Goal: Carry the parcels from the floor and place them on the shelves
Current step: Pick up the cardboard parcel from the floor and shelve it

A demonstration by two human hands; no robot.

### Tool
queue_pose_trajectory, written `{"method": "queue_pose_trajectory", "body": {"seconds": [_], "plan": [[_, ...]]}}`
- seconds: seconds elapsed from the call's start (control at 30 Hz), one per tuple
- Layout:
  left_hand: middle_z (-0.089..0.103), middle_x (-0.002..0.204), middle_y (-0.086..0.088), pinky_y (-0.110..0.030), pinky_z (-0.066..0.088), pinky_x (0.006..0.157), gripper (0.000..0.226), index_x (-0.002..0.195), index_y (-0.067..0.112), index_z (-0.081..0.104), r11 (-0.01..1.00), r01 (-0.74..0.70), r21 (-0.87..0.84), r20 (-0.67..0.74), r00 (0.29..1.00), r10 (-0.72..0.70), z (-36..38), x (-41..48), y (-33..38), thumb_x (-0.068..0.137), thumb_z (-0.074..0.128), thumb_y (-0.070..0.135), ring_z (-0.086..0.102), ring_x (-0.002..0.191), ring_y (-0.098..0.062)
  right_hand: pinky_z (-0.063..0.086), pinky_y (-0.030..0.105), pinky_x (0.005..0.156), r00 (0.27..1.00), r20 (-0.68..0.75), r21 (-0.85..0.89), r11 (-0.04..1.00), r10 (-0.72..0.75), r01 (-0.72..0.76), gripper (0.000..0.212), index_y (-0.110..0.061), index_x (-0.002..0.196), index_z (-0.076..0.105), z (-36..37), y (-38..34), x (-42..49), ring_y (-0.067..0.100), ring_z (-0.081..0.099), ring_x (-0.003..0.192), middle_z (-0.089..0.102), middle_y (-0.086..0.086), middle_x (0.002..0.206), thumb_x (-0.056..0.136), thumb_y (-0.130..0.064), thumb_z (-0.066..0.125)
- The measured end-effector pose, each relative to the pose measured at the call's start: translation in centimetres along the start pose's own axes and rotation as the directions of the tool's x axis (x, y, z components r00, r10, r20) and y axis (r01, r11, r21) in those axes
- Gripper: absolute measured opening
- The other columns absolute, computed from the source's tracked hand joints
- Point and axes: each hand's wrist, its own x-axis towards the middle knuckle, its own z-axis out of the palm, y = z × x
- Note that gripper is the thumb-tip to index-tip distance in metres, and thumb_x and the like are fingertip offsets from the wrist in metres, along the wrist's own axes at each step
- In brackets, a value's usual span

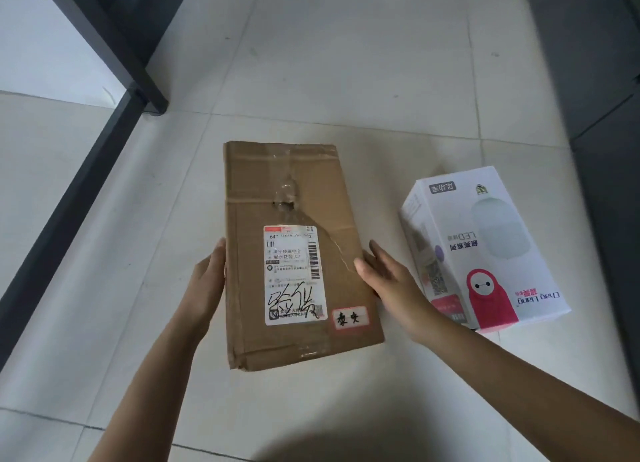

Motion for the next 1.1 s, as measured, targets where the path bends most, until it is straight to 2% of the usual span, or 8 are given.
{"method": "queue_pose_trajectory", "body": {"seconds": [0.07,0.13,0.2,0.27,0.37,0.53,0.8,1.1], "plan": [[0.071,0.125,0.003,-0.043,0.041,0.11,0.063,0.119,0.033,0.07,0.998,0.05,-0.041,0.076,0.996,-0.047,0.3,0.2,-1.4,0.098,0.019,0.063,0.061,0.123,-0.013,0.048,0.023,0.099,0.999,-0.02,0.041,0.999,-0.025,0.026,0.035,-0.022,0.133,0.054,-0.2,-0.1,0.0,0.001,0.063,0.111,0.069,-0.012,0.12,0.098,-0.024,0.051],[0.068,0.131,0.004,-0.047,0.036,0.113,0.068,0.126,0.034,0.066,0.995,0.074,-0.06,0.157,0.986,-0.063,0.9,0.3,-2.5,0.095,0.016,0.069,0.057,0.129,-0.014,0.054,0.017,0.086,0.996,-0.069,0.069,0.996,-0.054,0.058,0.023,-0.038,0.108,0.064,-0.3,0.1,0.0,-0.004,0.068,0.093,0.075,-0.023,0.094,0.099,-0.022,0.049],[0.073,0.122,0.003,-0.043,0.044,0.106,0.065,0.121,0.028,0.069,0.996,0.055,-0.075,0.136,0.99,-0.044,2.1,0.2,-2.6,0.1,0.016,0.06,0.064,0.119,-0.012,0.055,0.025,0.091,0.991,-0.131,0.127,0.991,-0.025,0.042,0.023,-0.04,0.111,0.064,-0.5,0.3,-0.2,0.001,0.069,0.099,0.075,-0.02,0.099,0.098,-0.026,0.051],[0.078,0.098,0.004,-0.033,0.054,0.087,0.057,0.107,0.017,0.073,0.992,0.002,-0.124,-0.015,1.0,-0.004,3.5,-0.1,-2.2,0.105,0.024,0.045,0.071,0.094,-0.005,0.049,0.039,0.102,0.985,-0.175,0.21,0.978,0.017,0.02,0.033,-0.031,0.128,0.06,-0.5,0.6,-0.4,0.013,0.064,0.114,0.07,-0.006,0.121,0.095,-0.032,0.055],[0.074,0.073,0.016,-0.016,0.05,0.063,0.045,0.087,0.017,0.07,0.971,-0.046,-0.235,-0.172,0.985,0.005,5.1,-1.1,-1.5,0.105,0.033,0.035,0.066,0.069,0.003,0.049,0.044,0.102,0.972,-0.229,0.289,0.957,0.06,0.009,0.038,-0.026,0.132,0.058,-0.5,1.2,-0.8,0.018,0.063,0.117,0.066,0.0,0.129,0.094,-0.033,0.056],[0.073,0.121,-0.003,-0.029,0.059,0.083,0.039,0.134,0.013,0.059,0.934,-0.032,-0.356,-0.004,0.999,0.033,5.6,-1.4,-1.3,0.104,0.039,0.029,0.071,0.108,-0.019,0.06,0.024,0.073,0.97,-0.227,0.381,0.925,0.081,0.012,0.027,-0.034,0.119,0.064,-1.4,2.1,-0.8,0.004,0.073,0.086,0.074,-0.016,0.102,0.094,-0.027,0.055],[0.071,0.123,-0.007,-0.041,0.057,0.091,0.038,0.136,0.016,0.055,0.914,-0.042,-0.403,0.025,0.998,0.057,5.4,0.7,3.2,0.104,0.039,0.028,0.069,0.112,-0.028,0.056,0.039,0.09,0.955,-0.29,0.466,0.88,0.056,0.09,0.039,-0.024,0.125,0.064,-2.4,-2.0,0.2,0.019,0.07,0.105,0.073,0.001,0.117,0.086,-0.026,0.066],[0.073,0.122,-0.005,-0.04,0.056,0.092,0.037,0.133,0.016,0.058,0.912,-0.116,-0.393,0.009,0.991,0.13,3.2,-0.5,17.1,0.104,0.041,0.028,0.07,0.111,-0.024,0.06,0.026,0.075,0.953,-0.3,0.525,0.828,-0.037,0.197,0.032,-0.025,0.121,0.067,-6.2,-13.1,-3.1,0.013,0.073,0.094,0.076,-0.004,0.107,0.089,-0.021,0.065]]}}
